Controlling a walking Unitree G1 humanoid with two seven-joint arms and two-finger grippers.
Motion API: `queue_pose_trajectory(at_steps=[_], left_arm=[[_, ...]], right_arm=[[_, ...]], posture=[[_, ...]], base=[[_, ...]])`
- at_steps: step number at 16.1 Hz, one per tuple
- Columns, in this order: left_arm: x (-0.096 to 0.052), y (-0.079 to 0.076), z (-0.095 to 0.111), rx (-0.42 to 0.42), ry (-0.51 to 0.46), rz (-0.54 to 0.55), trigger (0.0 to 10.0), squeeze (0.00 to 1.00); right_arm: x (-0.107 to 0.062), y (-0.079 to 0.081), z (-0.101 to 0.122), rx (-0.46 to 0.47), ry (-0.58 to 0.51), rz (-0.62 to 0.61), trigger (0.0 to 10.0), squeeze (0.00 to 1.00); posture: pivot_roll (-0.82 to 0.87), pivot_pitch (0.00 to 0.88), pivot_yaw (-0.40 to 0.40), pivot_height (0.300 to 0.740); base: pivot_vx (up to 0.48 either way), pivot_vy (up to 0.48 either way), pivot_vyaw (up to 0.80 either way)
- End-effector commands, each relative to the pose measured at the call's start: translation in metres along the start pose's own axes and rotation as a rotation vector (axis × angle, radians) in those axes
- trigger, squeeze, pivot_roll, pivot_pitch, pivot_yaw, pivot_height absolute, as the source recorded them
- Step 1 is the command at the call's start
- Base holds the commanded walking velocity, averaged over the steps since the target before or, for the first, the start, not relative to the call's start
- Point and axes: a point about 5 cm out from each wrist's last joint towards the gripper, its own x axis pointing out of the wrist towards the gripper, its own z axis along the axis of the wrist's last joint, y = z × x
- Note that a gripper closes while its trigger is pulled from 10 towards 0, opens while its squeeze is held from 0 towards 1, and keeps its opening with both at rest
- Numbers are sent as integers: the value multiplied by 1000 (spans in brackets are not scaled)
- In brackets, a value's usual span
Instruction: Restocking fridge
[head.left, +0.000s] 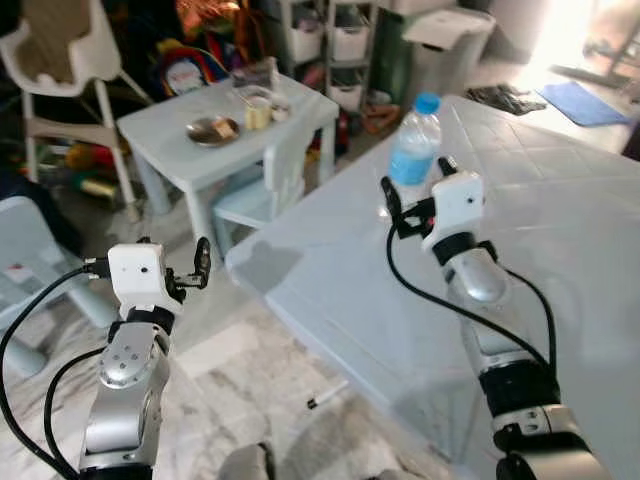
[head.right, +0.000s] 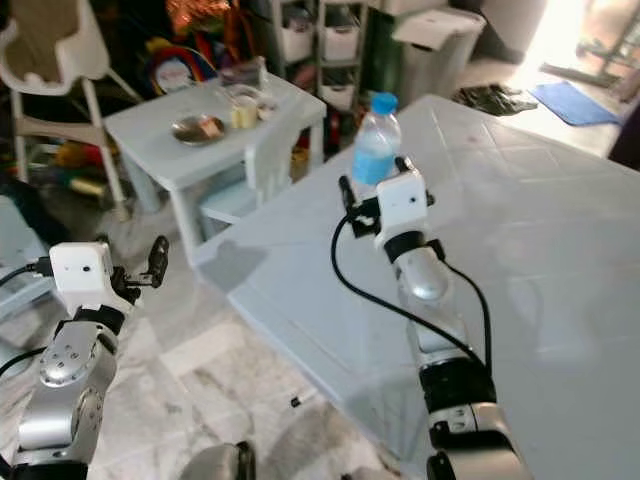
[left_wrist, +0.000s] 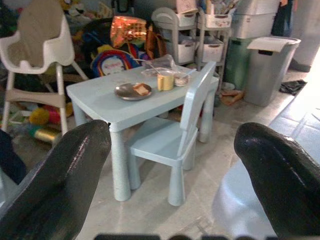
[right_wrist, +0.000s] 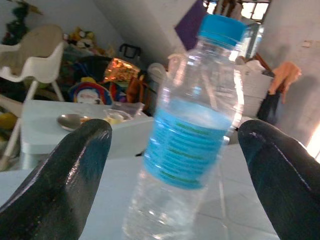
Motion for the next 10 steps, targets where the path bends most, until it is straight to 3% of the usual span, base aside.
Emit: queue_pose_trajectory(at_steps=[1,6,10], left_arm=[[-1,0,2,12,-1,-5,10000,0],[-1,3,4,18,0,0,10000,0],[-1,5,5,24,-1,7,10000,0]], right_arm=[[3,-2,5,-6,-20,-12,10000,0],[6,3,19,-44,-99,-38,10000,0],[23,-4,47,-36,-187,-71,10000,0]], posture=[[-5,60,0,740],[-1,76,4,740],[1,78,8,740]], base=[[0,0,0],[0,0,0],[0,0,0]])
